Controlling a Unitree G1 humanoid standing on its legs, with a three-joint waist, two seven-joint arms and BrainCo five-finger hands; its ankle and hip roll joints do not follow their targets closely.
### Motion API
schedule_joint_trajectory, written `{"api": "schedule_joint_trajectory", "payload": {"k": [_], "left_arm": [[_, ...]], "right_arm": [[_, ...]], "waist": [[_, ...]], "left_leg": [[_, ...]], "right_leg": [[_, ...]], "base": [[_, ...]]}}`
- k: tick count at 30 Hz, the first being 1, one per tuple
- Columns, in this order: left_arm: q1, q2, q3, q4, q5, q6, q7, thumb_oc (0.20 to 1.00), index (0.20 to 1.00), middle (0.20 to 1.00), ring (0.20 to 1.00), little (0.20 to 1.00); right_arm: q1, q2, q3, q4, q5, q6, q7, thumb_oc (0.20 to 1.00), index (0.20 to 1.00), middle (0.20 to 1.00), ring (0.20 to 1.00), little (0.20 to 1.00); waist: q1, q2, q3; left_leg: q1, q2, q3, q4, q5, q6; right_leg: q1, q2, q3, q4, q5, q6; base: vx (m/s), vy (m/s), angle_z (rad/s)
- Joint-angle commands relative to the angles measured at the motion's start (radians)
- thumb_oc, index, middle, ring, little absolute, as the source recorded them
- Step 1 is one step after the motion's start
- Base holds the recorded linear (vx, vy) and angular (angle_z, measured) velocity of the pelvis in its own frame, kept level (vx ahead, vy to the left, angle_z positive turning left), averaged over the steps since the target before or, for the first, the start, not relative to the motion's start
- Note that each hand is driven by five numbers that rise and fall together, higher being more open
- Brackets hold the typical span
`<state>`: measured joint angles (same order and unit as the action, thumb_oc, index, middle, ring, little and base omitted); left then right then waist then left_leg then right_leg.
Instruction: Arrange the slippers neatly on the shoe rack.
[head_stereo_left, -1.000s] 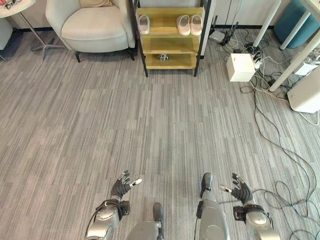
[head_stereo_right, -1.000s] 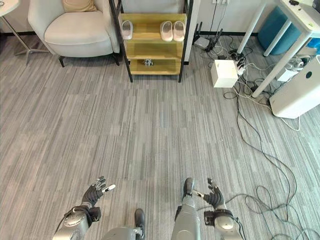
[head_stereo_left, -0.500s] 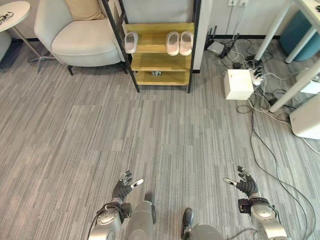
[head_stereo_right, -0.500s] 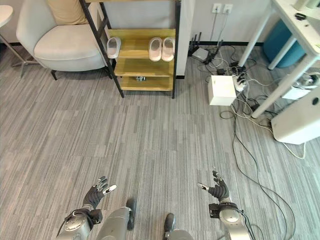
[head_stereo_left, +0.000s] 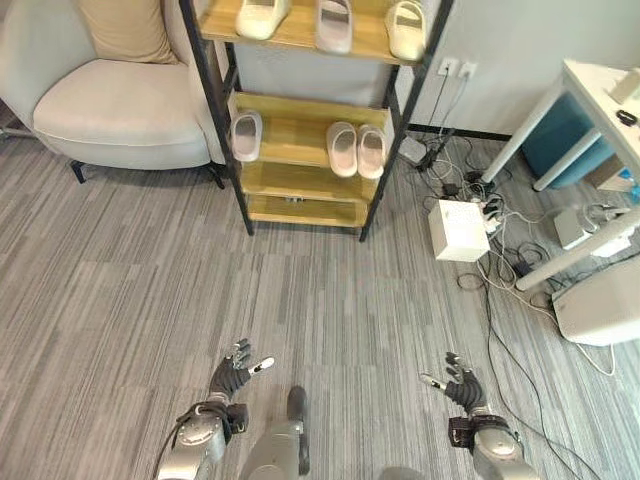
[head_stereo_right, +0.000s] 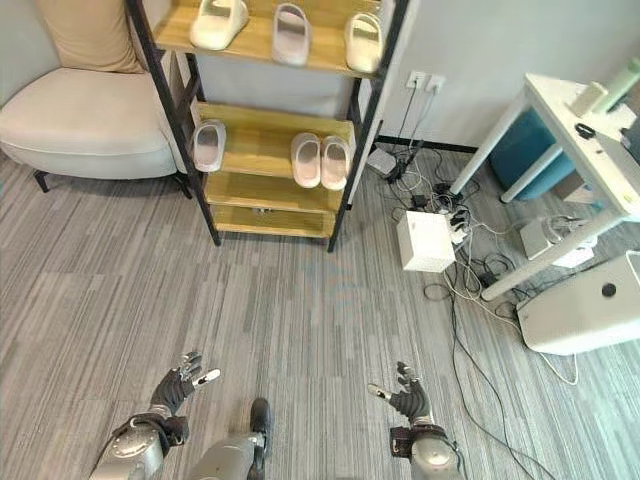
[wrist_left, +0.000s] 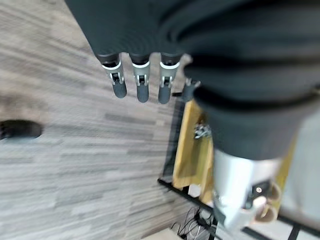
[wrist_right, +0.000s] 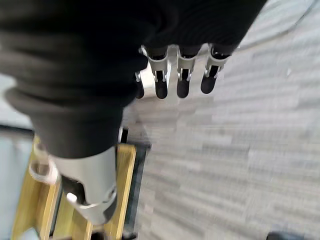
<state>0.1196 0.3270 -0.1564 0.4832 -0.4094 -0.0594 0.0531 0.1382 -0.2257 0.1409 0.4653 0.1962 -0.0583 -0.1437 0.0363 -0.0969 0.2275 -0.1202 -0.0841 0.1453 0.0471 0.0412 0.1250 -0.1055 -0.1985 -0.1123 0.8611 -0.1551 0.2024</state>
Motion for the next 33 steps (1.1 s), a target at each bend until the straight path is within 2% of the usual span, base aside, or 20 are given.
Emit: {"api": "schedule_joint_trajectory", "payload": {"k": [1, 2, 3, 4, 5, 6, 7, 9, 11, 14, 15, 16, 17, 19, 20, 21, 22, 23, 27, 33], "left_arm": [[0.023, 0.013, -0.011, -0.077, 0.034, -0.028, -0.004, 1.000, 1.000, 1.000, 1.000, 1.000], [0.021, 0.010, -0.010, -0.079, 0.033, -0.029, -0.006, 1.000, 1.000, 1.000, 1.000, 1.000], [0.009, 0.009, -0.016, -0.078, 0.034, -0.031, -0.006, 1.000, 1.000, 1.000, 1.000, 1.000], [0.009, 0.009, -0.017, -0.078, 0.034, -0.031, -0.006, 1.000, 1.000, 1.000, 1.000, 1.000], [-0.003, 0.008, -0.018, -0.075, 0.038, -0.031, -0.004, 1.000, 1.000, 1.000, 1.000, 1.000], [-0.011, 0.006, -0.011, -0.073, 0.042, -0.034, -0.004, 1.000, 1.000, 1.000, 1.000, 1.000], [-0.011, 0.006, -0.011, -0.073, 0.042, -0.034, -0.004, 1.000, 1.000, 1.000, 1.000, 1.000], [-0.015, 0.004, -0.003, -0.070, 0.044, -0.045, -0.004, 1.000, 1.000, 1.000, 1.000, 1.000], [-0.014, 0.003, 0.002, -0.066, 0.050, -0.045, -0.015, 1.000, 1.000, 1.000, 1.000, 1.000], [0.005, -0.012, 0.004, -0.069, 0.046, -0.044, -0.016, 1.000, 1.000, 1.000, 1.000, 1.000], [0.012, -0.015, 0.004, -0.071, 0.043, -0.044, -0.018, 1.000, 1.000, 1.000, 1.000, 1.000], [0.013, -0.017, -0.005, -0.076, 0.041, -0.041, -0.023, 1.000, 1.000, 1.000, 1.000, 1.000], [0.013, -0.016, -0.005, -0.075, 0.041, -0.041, -0.023, 1.000, 1.000, 1.000, 1.000, 1.000], [-0.004, -0.018, -0.011, -0.073, 0.027, -0.040, -0.014, 1.000, 1.000, 1.000, 1.000, 1.000], [-0.013, -0.028, -0.019, -0.071, 0.027, -0.029, -0.010, 1.000, 1.000, 1.000, 1.000, 1.000], [-0.013, -0.029, -0.019, -0.071, 0.027, -0.029, -0.010, 1.000, 1.000, 1.000, 1.000, 1.000], [-0.019, -0.030, -0.027, -0.067, 0.031, -0.029, -0.007, 1.000, 1.000, 1.000, 1.000, 1.000], [-0.035, -0.033, -0.035, -0.059, 0.034, -0.029, 0.003, 1.000, 1.000, 1.000, 1.000, 1.000], [-0.016, -0.036, -0.038, -0.072, 0.036, -0.035, -0.002, 1.000, 1.000, 1.000, 1.000, 1.000], [0.018, -0.020, -0.032, -0.092, 0.049, -0.031, -0.012, 1.000, 1.000, 1.000, 1.000, 1.000]], "right_arm": [[-0.035, -0.051, -0.037, -0.008, 0.012, -0.032, -0.007, 1.000, 1.000, 1.000, 1.000, 1.000], [-0.034, -0.051, -0.041, -0.006, 0.018, -0.033, -0.007, 1.000, 1.000, 1.000, 1.000, 1.000], [-0.040, -0.048, -0.051, -0.001, 0.031, -0.035, -0.015, 1.000, 1.000, 1.000, 1.000, 1.000], [-0.040, -0.048, -0.051, -0.001, 0.031, -0.035, -0.015, 1.000, 1.000, 1.000, 1.000, 1.000], [-0.044, -0.047, -0.056, 0.001, 0.043, -0.034, -0.021, 1.000, 1.000, 1.000, 1.000, 1.000], [-0.044, -0.044, -0.063, 0.005, 0.048, -0.030, -0.024, 1.000, 1.000, 1.000, 1.000, 1.000], [-0.044, -0.045, -0.063, 0.005, 0.048, -0.030, -0.024, 1.000, 1.000, 1.000, 1.000, 1.000], [-0.043, -0.044, -0.069, 0.002, 0.043, -0.027, -0.022, 1.000, 1.000, 1.000, 1.000, 1.000], [-0.040, -0.049, -0.069, 0.005, 0.033, -0.022, -0.016, 1.000, 1.000, 1.000, 1.000, 1.000], [-0.037, -0.058, -0.061, 0.011, 0.032, -0.028, -0.004, 1.000, 1.000, 1.000, 1.000, 1.000], [-0.035, -0.065, -0.060, 0.008, 0.032, -0.028, -0.001, 1.000, 1.000, 1.000, 1.000, 1.000], [-0.032, -0.087, -0.058, -0.009, 0.048, -0.039, 0.005, 1.000, 1.000, 1.000, 1.000, 1.000], [-0.032, -0.087, -0.058, -0.009, 0.048, -0.039, 0.005, 1.000, 1.000, 1.000, 1.000, 1.000], [-0.035, -0.104, -0.066, -0.017, 0.058, -0.038, -0.006, 1.000, 1.000, 1.000, 1.000, 1.000], [-0.031, -0.108, -0.074, -0.011, 0.071, -0.042, -0.019, 1.000, 1.000, 1.000, 1.000, 1.000], [-0.030, -0.109, -0.075, -0.011, 0.071, -0.043, -0.019, 1.000, 1.000, 1.000, 1.000, 1.000], [-0.028, -0.113, -0.075, -0.009, 0.074, -0.044, -0.023, 1.000, 1.000, 1.000, 1.000, 1.000], [-0.030, -0.119, -0.081, -0.001, 0.070, -0.044, -0.043, 1.000, 1.000, 1.000, 1.000, 1.000], [-0.001, -0.094, -0.081, 0.011, 0.065, -0.040, -0.028, 1.000, 1.000, 1.000, 1.000, 1.000], [0.006, -0.074, -0.066, 0.012, 0.039, -0.024, -0.009, 1.000, 1.000, 1.000, 1.000, 1.000]], "waist": [[0.004, 0.069, 0.026], [-0.006, 0.069, 0.032], [-0.019, 0.071, 0.040], [-0.022, 0.073, 0.043], [-0.032, 0.071, 0.050], [-0.044, 0.062, 0.048], [-0.044, 0.064, 0.050], [-0.058, 0.065, 0.047], [-0.057, 0.059, 0.037], [-0.064, 0.059, 0.013], [-0.065, 0.063, 0.011], [-0.056, 0.065, 0.023], [-0.059, 0.062, 0.020], [-0.050, 0.046, 0.039], [-0.038, 0.054, 0.034], [-0.038, 0.054, 0.034], [-0.033, 0.065, 0.038], [-0.020, 0.080, 0.047], [-0.038, 0.091, 0.008], [-0.028, 0.074, -0.022]], "left_leg": [[0.070, 0.118, -0.005, -0.024, -0.067, -0.082], [0.095, 0.109, -0.012, -0.038, -0.074, -0.088], [0.126, 0.100, -0.019, -0.050, -0.088, -0.100], [0.132, 0.103, -0.022, -0.051, -0.091, -0.102], [0.160, 0.101, -0.033, -0.059, -0.105, -0.113], [0.180, 0.100, -0.043, -0.065, -0.119, -0.131], [0.184, 0.103, -0.044, -0.065, -0.121, -0.132], [0.236, 0.120, -0.058, -0.070, -0.152, -0.156], [0.257, 0.122, -0.063, -0.069, -0.176, -0.162], [0.287, 0.153, -0.066, -0.013, -0.206, -0.187], [0.272, 0.166, -0.067, 0.045, -0.200, -0.199], [0.200, 0.184, -0.087, 0.230, -0.154, -0.212], [0.195, 0.180, -0.089, 0.230, -0.151, -0.211], [0.085, 0.175, -0.112, 0.350, -0.097, -0.221], [0.055, 0.211, -0.063, 0.141, -0.094, -0.211], [0.063, 0.211, -0.062, 0.131, -0.090, -0.212], [0.041, 0.228, -0.050, 0.062, -0.034, -0.215], [0.006, 0.251, -0.043, -0.038, 0.054, -0.232], [0.081, 0.240, -0.013, -0.111, 0.044, -0.230], [0.151, 0.200, 0.014, -0.127, -0.005, -0.201]], "right_leg": [[-0.001, -0.011, -0.089, -0.331, 0.231, -0.009], [0.008, -0.023, -0.117, -0.392, 0.198, -0.014], [-0.031, -0.022, -0.146, -0.540, 0.164, -0.033], [-0.022, -0.020, -0.151, -0.545, 0.162, -0.034], [-0.032, -0.017, -0.158, -0.663, 0.169, -0.032], [-0.047, -0.021, -0.147, -0.798, 0.206, -0.013], [-0.039, -0.018, -0.149, -0.805, 0.209, -0.013], [-0.078, -0.033, -0.136, -0.881, 0.271, 0.009], [-0.061, -0.035, -0.145, -0.904, 0.274, 0.011], [-0.027, -0.019, -0.145, -0.893, 0.278, -0.015], [-0.012, -0.006, -0.149, -0.891, 0.270, -0.025], [0.033, 0.023, -0.144, -0.895, 0.245, -0.061], [0.029, 0.019, -0.145, -0.895, 0.246, -0.060], [0.075, 0.031, -0.151, -0.907, 0.202, -0.095], [0.115, 0.044, -0.166, -0.927, 0.174, -0.084], [0.117, 0.044, -0.166, -0.928, 0.173, -0.084], [0.127, 0.053, -0.171, -0.927, 0.163, -0.085], [0.156, 0.064, -0.177, -0.932, 0.145, -0.086], [0.174, 0.060, -0.166, -0.921, 0.136, -0.072], [0.194, 0.025, -0.143, -0.910, 0.141, -0.049]], "base": [[0.30, 0.028, 0.16], [0.45, -0.033, 0.21], [0.34, -0.059, 0.27], [0.36, -0.117, 0.24], [0.33, -0.178, 0.34], [0.32, -0.175, 0.55], [0.30, -0.171, 0.70], [0.32, -0.199, 0.72], [0.32, -0.210, 0.47], [0.27, -0.199, 0.23], [0.28, -0.337, 0.04], [0.16, -0.243, -0.09], [0.14, -0.241, -0.18], [0.18, -0.146, -0.35], [0.25, -0.077, -0.19], [0.25, 0.035, 0.17], [0.15, 0.070, -0.03], [0.23, 0.132, -0.15], [0.18, 0.128, -0.21], [0.14, 0.133, 0.06]]}}
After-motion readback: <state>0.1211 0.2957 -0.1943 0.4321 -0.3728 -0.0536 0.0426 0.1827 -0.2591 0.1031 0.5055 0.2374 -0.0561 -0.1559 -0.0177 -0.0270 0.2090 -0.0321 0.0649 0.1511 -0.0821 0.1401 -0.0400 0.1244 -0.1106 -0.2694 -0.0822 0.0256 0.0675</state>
